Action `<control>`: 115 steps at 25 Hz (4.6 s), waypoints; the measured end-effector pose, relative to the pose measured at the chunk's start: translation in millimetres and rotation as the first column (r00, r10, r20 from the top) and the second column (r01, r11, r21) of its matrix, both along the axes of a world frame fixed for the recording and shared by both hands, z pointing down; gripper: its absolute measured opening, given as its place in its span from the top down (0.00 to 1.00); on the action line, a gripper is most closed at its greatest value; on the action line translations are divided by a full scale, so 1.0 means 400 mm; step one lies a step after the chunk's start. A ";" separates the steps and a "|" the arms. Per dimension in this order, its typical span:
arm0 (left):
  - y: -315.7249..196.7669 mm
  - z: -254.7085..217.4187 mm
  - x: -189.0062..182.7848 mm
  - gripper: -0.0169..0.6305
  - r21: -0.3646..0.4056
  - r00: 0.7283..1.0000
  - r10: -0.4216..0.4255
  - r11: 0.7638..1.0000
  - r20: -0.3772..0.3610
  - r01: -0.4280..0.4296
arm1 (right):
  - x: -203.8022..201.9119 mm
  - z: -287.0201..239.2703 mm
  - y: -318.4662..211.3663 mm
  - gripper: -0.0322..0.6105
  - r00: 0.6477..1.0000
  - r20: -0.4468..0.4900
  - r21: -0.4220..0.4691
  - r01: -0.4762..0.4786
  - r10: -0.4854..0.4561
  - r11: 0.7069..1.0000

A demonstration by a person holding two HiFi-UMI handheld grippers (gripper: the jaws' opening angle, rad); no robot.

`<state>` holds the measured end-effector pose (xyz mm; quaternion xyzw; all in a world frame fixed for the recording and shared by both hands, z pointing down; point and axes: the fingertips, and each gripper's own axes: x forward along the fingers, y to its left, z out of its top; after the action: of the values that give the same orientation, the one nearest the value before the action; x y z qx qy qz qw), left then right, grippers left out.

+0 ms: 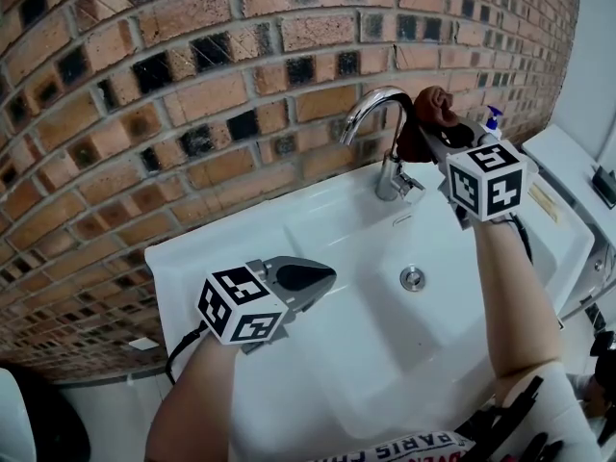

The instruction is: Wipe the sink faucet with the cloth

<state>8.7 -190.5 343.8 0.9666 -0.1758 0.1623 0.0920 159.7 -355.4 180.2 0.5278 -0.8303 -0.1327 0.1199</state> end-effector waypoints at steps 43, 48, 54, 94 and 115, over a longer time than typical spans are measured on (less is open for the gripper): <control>-0.001 0.000 -0.001 0.97 0.000 1.000 0.001 1.000 0.001 -0.001 | -0.151 0.060 0.075 0.80 0.982 -0.124 -0.013 0.143 -0.144 0.990; 0.000 0.001 -0.001 0.97 -0.002 1.000 0.001 1.000 0.001 -0.001 | -0.145 0.139 0.043 0.80 0.971 -0.200 -0.082 0.117 -0.132 0.990; 0.000 -0.001 -0.001 0.97 -0.001 1.000 0.001 1.000 0.000 -0.001 | -0.153 0.155 0.033 0.80 0.958 -0.261 -0.088 0.101 -0.121 0.991; 0.000 -0.001 0.000 0.97 -0.001 1.000 0.000 1.000 0.000 0.000 | -0.150 0.019 0.031 0.80 0.977 -0.197 -0.016 0.079 -0.081 0.997; 0.000 0.000 -0.001 0.97 -0.001 1.000 0.002 1.000 0.000 -0.002 | -0.285 0.078 0.107 0.80 0.917 -0.356 0.004 0.193 -0.179 0.981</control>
<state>8.3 -190.7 343.9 0.9666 -0.1749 0.1627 0.0926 45.9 -312.6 211.3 0.4161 -0.8388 -0.2526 0.2439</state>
